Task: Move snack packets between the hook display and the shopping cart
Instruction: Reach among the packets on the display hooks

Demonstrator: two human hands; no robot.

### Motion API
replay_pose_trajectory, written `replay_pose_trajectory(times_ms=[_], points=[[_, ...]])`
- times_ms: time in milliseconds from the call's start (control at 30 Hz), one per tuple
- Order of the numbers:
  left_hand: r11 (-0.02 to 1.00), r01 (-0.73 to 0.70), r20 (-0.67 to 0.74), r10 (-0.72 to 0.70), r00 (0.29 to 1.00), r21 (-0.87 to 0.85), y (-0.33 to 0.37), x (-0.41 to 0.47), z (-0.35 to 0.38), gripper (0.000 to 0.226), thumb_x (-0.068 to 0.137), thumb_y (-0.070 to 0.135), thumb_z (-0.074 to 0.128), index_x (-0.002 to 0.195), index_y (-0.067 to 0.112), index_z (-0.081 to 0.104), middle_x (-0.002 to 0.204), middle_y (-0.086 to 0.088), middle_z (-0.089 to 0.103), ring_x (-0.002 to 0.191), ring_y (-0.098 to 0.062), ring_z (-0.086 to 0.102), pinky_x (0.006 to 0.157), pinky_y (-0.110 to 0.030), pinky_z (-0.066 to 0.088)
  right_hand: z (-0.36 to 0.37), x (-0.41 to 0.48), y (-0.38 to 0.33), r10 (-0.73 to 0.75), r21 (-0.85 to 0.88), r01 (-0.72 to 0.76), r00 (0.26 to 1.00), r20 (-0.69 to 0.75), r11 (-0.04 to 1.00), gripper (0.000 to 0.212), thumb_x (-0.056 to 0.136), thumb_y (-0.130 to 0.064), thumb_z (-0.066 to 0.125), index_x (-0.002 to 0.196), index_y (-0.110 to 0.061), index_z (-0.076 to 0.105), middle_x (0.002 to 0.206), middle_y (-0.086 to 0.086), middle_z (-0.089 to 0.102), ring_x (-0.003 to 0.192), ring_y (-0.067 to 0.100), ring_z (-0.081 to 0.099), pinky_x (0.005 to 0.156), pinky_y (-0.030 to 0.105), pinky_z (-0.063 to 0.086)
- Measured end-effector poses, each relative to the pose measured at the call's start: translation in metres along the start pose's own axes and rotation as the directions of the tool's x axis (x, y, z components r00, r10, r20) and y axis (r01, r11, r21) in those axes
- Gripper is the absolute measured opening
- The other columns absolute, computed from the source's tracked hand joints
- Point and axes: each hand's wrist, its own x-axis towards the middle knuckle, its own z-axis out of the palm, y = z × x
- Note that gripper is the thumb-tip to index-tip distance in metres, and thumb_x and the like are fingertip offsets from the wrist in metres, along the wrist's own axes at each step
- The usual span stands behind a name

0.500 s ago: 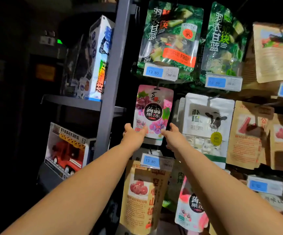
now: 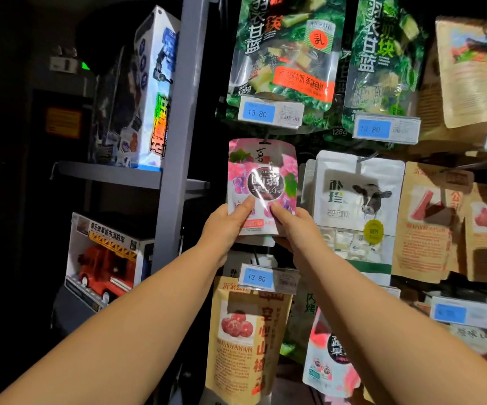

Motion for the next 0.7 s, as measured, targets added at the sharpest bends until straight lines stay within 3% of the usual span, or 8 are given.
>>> replay_pose_trajectory(times_ms=[100,267,400,533,700], points=[[0.995,-0.026,0.009,0.027,1.0,-0.099,0.008,-0.011,0.004,0.017,0.088,0.035,0.066,0.101,0.023,0.065,0.094,-0.004,0.074,0.086,-0.018,0.071,0.081,-0.035,0.056,-0.001,-0.006,-0.007,-0.007,-0.006,0.007,1.0,0.016,1.0,0.065,0.064,-0.06,0.072,0.116,-0.021,0.061,0.107,0.002,0.073,0.098,0.022,0.07,0.09,0.049,0.056],[0.985,-0.074,0.003,0.075,0.997,-0.154,0.019,-0.03,0.011,0.017,0.088,0.031,0.066,0.102,0.022,0.066,0.096,-0.006,0.074,0.085,-0.017,0.071,0.073,-0.029,0.056,-0.006,-0.019,-0.017,-0.059,0.008,0.059,0.998,0.016,0.998,0.072,0.06,-0.07,0.067,0.115,-0.025,0.061,0.11,0.004,0.071,0.102,0.028,0.068,0.09,0.054,0.054],[0.979,-0.121,-0.011,0.121,0.993,-0.163,0.031,-0.043,0.021,0.02,0.088,0.031,0.066,0.105,0.02,0.066,0.097,-0.006,0.074,0.085,-0.018,0.072,0.073,-0.03,0.057,-0.013,-0.033,-0.031,-0.097,0.029,0.097,0.995,0.0,0.995,0.053,0.067,-0.062,0.065,0.107,-0.028,0.06,0.108,0.005,0.072,0.101,0.028,0.068,0.093,0.053,0.053],[0.979,-0.159,-0.004,0.16,0.987,-0.131,0.038,-0.058,0.033,0.026,0.087,0.032,0.067,0.11,0.019,0.065,0.098,-0.005,0.074,0.088,-0.019,0.072,0.079,-0.034,0.058,-0.026,-0.05,-0.043,-0.12,0.009,0.12,0.992,-0.034,0.993,0.05,0.065,-0.062,0.062,0.103,-0.029,0.06,0.105,0.004,0.072,0.1,0.027,0.068,0.095,0.055,0.051],[0.99,-0.103,0.07,0.11,0.992,-0.098,0.024,-0.09,0.065,0.019,0.087,0.033,0.067,0.102,0.023,0.065,0.096,-0.004,0.074,0.085,-0.018,0.072,0.076,-0.031,0.058,-0.063,-0.086,-0.022,-0.1,0.01,0.103,0.985,-0.141,0.995,0.036,0.075,-0.057,0.061,0.1,-0.03,0.062,0.104,0.004,0.072,0.099,0.028,0.068,0.092,0.055,0.052]])
